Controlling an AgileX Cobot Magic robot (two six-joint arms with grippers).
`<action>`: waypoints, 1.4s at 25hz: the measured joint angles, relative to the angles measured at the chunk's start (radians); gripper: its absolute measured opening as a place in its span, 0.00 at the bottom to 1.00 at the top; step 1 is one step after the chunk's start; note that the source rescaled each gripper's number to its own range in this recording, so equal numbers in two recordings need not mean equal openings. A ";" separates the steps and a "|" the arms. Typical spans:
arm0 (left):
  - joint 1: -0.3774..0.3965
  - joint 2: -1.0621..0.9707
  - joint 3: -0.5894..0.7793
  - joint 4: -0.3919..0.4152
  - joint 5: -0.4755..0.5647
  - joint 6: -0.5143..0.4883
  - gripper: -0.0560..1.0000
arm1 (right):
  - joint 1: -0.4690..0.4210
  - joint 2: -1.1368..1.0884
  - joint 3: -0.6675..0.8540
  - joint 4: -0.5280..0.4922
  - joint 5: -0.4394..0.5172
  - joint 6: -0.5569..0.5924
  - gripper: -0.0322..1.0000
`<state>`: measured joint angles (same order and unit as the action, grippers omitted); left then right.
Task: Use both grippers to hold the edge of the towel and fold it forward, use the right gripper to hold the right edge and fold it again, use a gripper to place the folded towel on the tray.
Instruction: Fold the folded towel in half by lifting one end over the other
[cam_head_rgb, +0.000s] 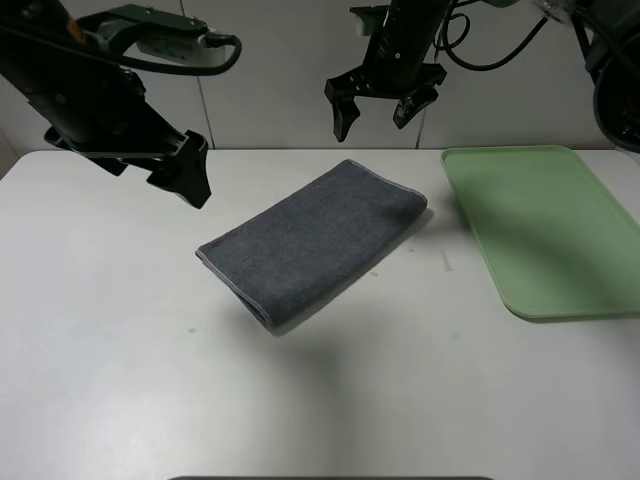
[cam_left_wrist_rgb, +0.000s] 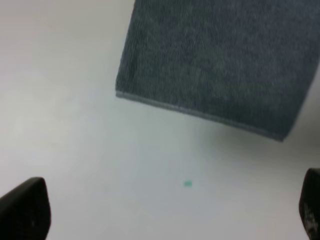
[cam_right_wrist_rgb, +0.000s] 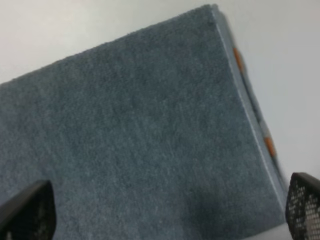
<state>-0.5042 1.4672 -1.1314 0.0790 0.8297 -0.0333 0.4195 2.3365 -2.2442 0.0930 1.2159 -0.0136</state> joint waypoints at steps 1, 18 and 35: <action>0.000 -0.026 0.013 0.001 0.003 -0.003 0.99 | 0.000 0.000 0.000 0.007 0.000 -0.002 1.00; 0.000 -0.676 0.416 0.026 0.008 -0.141 0.99 | 0.000 0.000 0.000 0.115 0.000 -0.096 1.00; 0.000 -1.351 0.568 0.098 0.225 -0.242 0.98 | 0.063 0.000 0.000 0.132 0.000 -0.109 1.00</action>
<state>-0.5042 0.1164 -0.5638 0.1773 1.0542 -0.2755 0.4825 2.3365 -2.2442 0.2255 1.2159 -0.1229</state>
